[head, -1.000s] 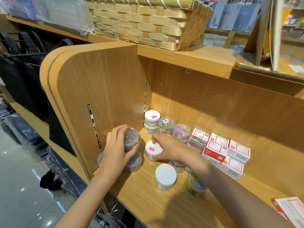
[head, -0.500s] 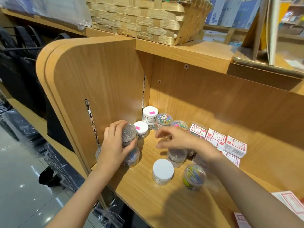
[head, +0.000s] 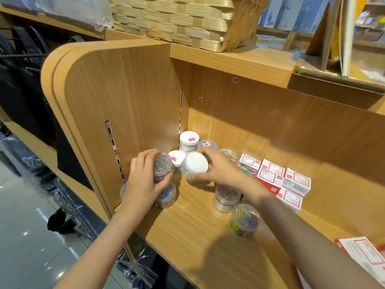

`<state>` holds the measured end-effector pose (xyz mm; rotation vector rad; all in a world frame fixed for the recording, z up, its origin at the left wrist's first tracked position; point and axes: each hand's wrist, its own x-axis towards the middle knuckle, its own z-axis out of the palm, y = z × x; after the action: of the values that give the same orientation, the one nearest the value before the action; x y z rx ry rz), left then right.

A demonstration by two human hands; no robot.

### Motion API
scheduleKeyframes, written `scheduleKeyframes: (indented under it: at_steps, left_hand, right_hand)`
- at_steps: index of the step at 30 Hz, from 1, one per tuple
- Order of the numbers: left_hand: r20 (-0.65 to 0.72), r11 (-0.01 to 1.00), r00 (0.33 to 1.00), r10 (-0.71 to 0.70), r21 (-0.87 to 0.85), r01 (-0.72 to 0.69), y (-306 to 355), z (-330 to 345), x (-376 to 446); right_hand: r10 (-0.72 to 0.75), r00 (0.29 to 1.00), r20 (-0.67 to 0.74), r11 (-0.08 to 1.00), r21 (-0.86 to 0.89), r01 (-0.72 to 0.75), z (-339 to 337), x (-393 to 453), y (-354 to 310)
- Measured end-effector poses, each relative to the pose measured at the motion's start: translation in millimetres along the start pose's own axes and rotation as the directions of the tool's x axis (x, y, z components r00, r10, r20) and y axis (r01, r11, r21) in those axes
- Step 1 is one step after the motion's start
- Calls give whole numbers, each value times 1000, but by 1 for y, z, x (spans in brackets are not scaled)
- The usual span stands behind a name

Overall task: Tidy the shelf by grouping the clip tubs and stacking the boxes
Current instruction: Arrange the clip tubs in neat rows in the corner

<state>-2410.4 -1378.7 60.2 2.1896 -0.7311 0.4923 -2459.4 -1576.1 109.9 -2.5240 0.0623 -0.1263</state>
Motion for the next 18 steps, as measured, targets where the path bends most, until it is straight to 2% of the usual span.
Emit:
scheduleKeyframes:
  at_steps: [2,6,10,11,14,18]
  left_hand:
    - [-1,1000,1000,3,-2,-3,0,0,0]
    - [-4,1000,1000,21,-2,-21,0,0,0]
    - [-23,999,1000,-19,-45,18,0,-2,2]
    - [-23,998,999,-29,-51,28,0,-2,2]
    - [55,999,998,4,-54,-1,2,-3,3]
    - [106,996,990,91,-18,-90,13,4,11]
  right_hand:
    - [49,994,-102,998,-44,-54,8,23,-11]
    - [-13,993,-121,995,-97,1,38,51,-16]
    - [11,977,-213,1000,21,-7,37,44,-3]
    - [0,977,-212,999,50,11,31,38,-2]
    - [-69,994,-85,993,88,77,11,20,-1]
    - [-73,997,-38,993,-96,69,-20,0,-3]
